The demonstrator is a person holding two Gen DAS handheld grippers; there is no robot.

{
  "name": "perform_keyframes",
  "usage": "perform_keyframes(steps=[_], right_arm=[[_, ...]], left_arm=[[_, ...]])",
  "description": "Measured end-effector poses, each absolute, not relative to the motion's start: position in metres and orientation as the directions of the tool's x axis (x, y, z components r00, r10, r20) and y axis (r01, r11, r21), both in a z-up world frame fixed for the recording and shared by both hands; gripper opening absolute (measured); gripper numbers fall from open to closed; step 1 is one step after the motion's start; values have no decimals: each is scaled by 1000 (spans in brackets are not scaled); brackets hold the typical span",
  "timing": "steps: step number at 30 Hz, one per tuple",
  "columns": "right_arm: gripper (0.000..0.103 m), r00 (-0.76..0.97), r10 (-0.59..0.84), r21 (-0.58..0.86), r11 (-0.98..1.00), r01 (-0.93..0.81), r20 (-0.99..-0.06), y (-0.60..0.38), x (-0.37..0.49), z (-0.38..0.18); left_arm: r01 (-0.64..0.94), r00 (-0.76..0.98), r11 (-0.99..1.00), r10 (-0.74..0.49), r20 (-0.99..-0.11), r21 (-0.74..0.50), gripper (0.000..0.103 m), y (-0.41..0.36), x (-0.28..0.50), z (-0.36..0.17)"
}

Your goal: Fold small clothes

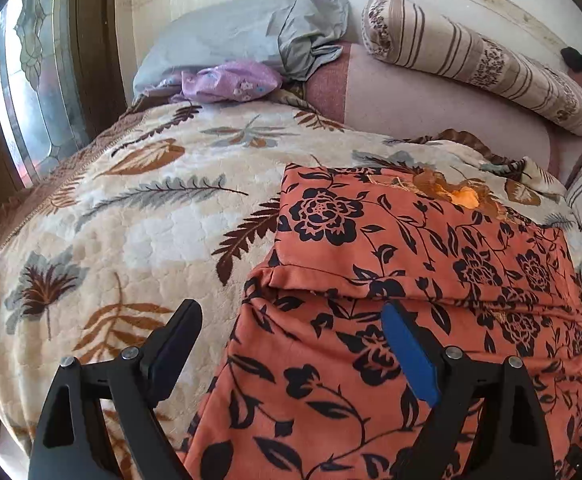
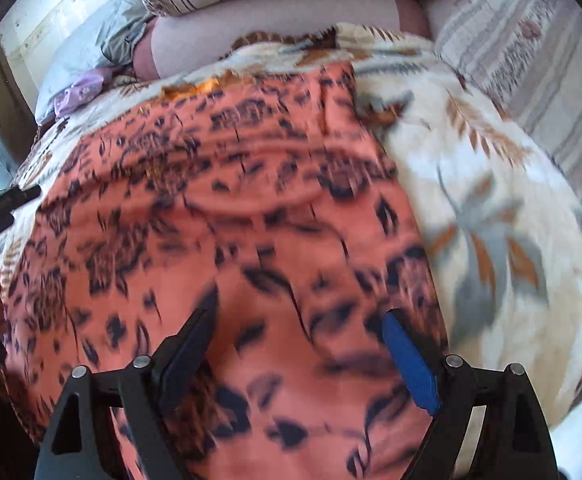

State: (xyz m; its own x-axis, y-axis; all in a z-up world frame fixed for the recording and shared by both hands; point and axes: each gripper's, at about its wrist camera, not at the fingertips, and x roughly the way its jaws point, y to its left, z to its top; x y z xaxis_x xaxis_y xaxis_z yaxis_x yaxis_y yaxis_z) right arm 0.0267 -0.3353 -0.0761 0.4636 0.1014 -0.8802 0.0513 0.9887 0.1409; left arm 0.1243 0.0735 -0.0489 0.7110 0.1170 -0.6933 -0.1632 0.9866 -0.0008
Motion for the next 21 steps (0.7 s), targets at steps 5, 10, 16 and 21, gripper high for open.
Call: perform_keyframes(steps=[5,10,16,21], right_arm=[[89,494,145,190,981,41,-857,-345,2,-72],[89,481,156,185,983,13,-863,-348,-15,-73],[89,491,150,184,983,21,-858,-353,-29,-76],[89,488,133,158,987,10,-863,-350,-30,-76]], left_arm=[[-158,692,986,147,-707,51,91,71,76,-49],[-150,672,986,151,-725,67,91,72,29,-55],[-185,547,980,164,-821,73,91,97,-2,-89],[-243,491,970,123,-862,0,92,123,-8,-103]])
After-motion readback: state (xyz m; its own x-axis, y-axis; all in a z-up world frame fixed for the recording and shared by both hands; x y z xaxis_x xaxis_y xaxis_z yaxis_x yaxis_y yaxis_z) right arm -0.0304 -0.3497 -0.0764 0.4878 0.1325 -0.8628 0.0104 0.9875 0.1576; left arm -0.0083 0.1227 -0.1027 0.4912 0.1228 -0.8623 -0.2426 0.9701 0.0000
